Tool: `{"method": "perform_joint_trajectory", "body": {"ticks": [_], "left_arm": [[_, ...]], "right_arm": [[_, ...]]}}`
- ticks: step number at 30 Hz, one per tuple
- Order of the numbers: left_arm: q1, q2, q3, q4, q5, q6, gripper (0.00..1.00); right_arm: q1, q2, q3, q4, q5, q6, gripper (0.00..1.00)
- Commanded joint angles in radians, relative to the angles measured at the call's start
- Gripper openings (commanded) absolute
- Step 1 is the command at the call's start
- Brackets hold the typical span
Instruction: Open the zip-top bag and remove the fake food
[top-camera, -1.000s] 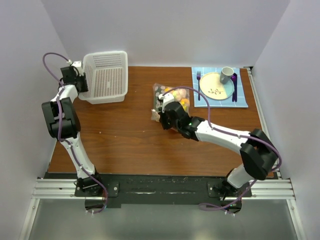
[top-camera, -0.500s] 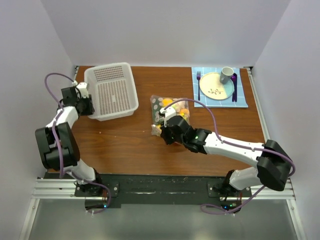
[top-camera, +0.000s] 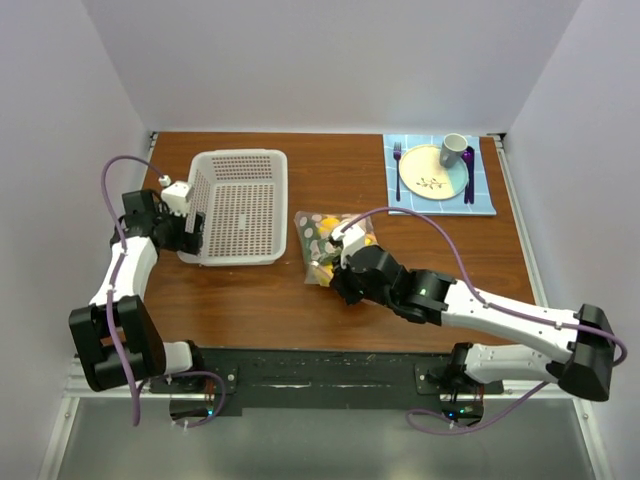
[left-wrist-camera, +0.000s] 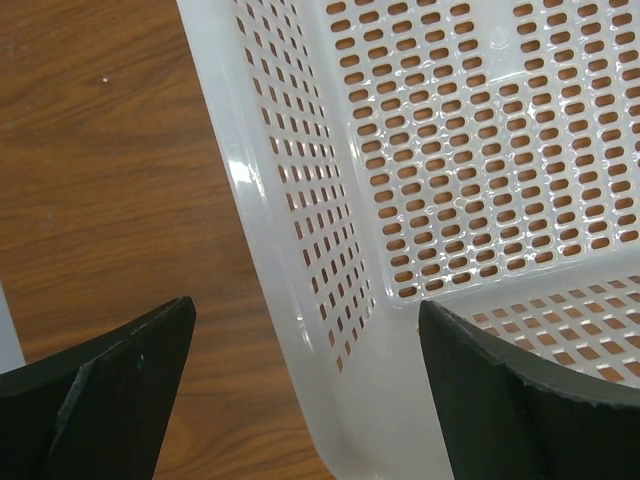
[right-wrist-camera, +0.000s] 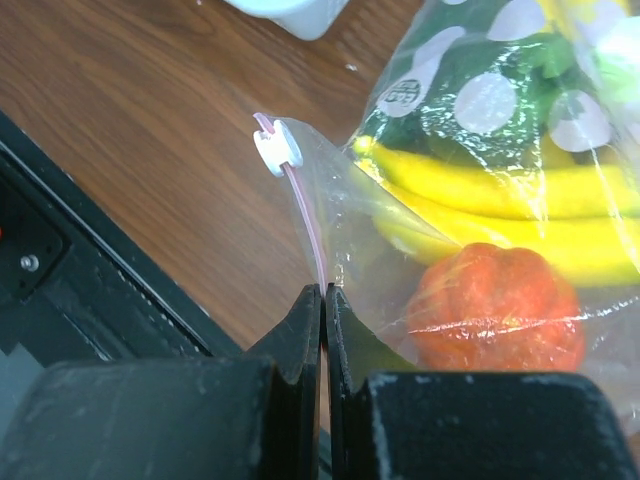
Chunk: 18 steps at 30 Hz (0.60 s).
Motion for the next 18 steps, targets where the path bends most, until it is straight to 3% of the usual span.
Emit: {"method": "perform_joint_trajectory", "body": {"ticks": [1, 6, 12, 15, 18], "left_arm": [[-0.004, -0.056, 0.142, -0.057, 0.015, 0.04, 1.0], [-0.018, -0.057, 0.268, -0.114, 0.179, 0.026, 1.0], [-0.058, 0.041, 0.205, 0.151, -0.036, -0.061, 1.0], [-0.058, 0.162, 0.265, 0.248, -0.109, -0.106, 1.0], [-0.056, 0.314, 0.412, 0.24, -0.116, -0.159, 1.0]], "right_arm": [[0.016, -0.078, 0.095, -0.167, 0.076, -0.008, 0.0], [0.017, -0.146, 0.207, -0.272, 0.096, -0.028, 0.0], [0.019, -0.144, 0.279, -0.305, 0.119, -0.054, 0.0], [0.019, -0.154, 0.295, -0.316, 0.112, -0.054, 0.0], [0.02, -0.18, 0.298, -0.329, 0.113, -0.051, 0.0]]}}
